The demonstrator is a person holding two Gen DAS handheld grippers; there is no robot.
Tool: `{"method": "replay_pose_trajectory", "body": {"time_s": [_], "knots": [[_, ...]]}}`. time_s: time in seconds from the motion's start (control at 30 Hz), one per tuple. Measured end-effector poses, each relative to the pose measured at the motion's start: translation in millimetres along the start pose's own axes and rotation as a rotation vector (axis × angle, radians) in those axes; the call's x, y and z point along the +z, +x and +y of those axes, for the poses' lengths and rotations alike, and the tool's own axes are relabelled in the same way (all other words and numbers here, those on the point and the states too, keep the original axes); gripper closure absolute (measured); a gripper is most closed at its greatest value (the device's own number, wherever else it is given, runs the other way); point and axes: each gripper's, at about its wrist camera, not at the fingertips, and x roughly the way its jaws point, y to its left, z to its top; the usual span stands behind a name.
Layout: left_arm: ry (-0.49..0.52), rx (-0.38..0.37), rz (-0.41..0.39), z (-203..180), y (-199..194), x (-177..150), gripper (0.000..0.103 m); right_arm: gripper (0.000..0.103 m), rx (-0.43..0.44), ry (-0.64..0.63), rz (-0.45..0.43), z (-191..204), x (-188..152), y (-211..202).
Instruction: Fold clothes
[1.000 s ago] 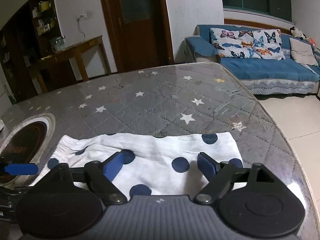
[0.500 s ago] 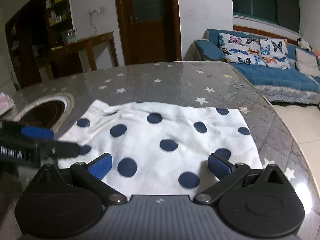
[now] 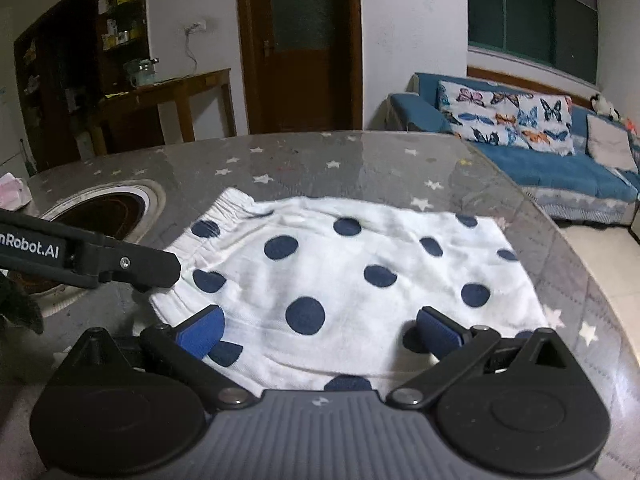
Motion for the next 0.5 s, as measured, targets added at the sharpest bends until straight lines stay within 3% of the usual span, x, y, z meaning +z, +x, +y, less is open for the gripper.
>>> {"method": "replay_pose_trajectory", "body": {"time_s": [0.23,0.5], "knots": [[-0.018,-0.006,0.002,-1.0,3.0,2.5,0.000,0.000,0.013,-0.022,0.013,5.9,2.7,8.8],[0.035,-0.006,-0.010,-19.8,21.2,18.4,0.000,0.000,-0.005,-0.008,-0.021,-4.0,2.4,-4.0]]}}
